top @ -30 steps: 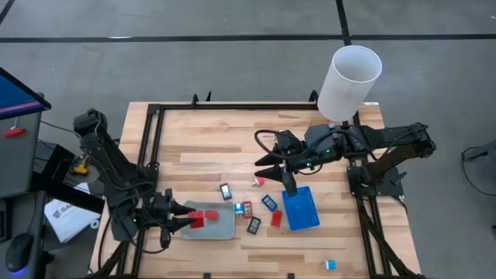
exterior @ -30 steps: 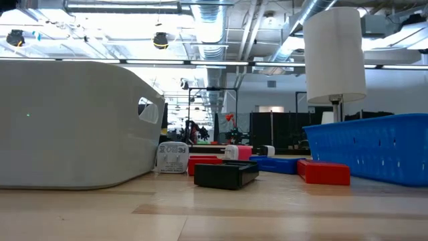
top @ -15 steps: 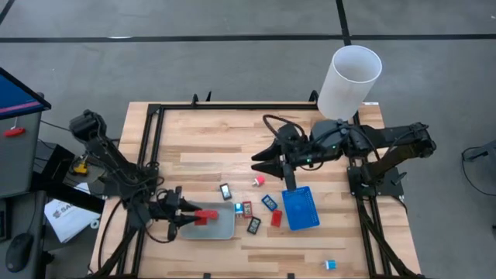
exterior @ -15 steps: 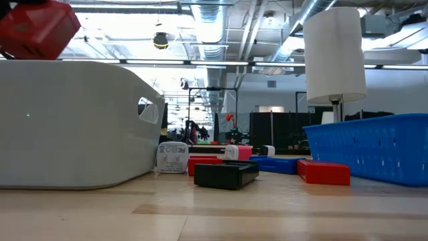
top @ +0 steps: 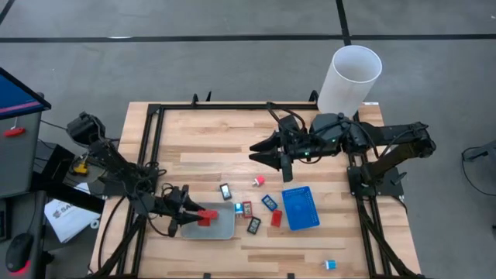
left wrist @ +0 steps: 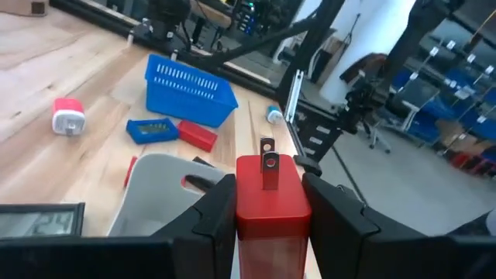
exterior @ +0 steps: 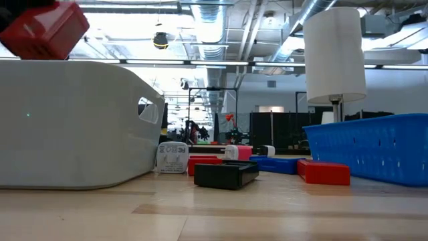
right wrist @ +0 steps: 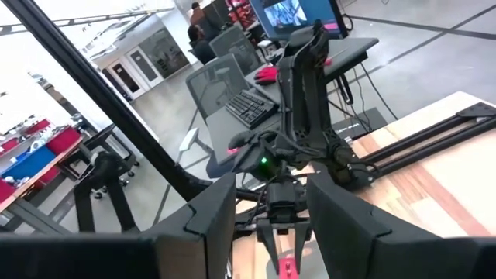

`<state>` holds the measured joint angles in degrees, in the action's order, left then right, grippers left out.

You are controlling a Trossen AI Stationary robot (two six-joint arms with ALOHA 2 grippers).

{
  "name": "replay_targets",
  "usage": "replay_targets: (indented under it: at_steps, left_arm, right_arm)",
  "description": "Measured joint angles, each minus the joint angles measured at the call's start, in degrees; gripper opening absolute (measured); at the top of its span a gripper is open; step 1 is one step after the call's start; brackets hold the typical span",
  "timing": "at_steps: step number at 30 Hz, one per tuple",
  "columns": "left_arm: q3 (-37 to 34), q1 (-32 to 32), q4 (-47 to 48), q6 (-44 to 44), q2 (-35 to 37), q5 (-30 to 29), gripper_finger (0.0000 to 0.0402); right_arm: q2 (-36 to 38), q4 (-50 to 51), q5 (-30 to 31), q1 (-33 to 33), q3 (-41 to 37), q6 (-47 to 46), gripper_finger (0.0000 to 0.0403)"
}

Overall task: Pick & Place Office items
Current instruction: Put the red charger adapter into the gray bin

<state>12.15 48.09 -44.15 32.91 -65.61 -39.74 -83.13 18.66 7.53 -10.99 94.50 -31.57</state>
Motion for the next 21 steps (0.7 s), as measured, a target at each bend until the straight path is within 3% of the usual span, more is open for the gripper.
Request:
replay_targets:
  at_steps: [10,21]
  left_arm:
    - [8.26,-1.15,10.81,-2.3,-7.51,0.8,0.0118]
    - [11.76,-0.49,13.22,0.3,-13.49,0.54,0.0118]
  right_arm:
    - [-0.02,0.48,0.0,0.34,0.0,0.0,0.0151]
    - [0.2,1.05,-0.43,-0.23,0.0,-0.15,0.0151]
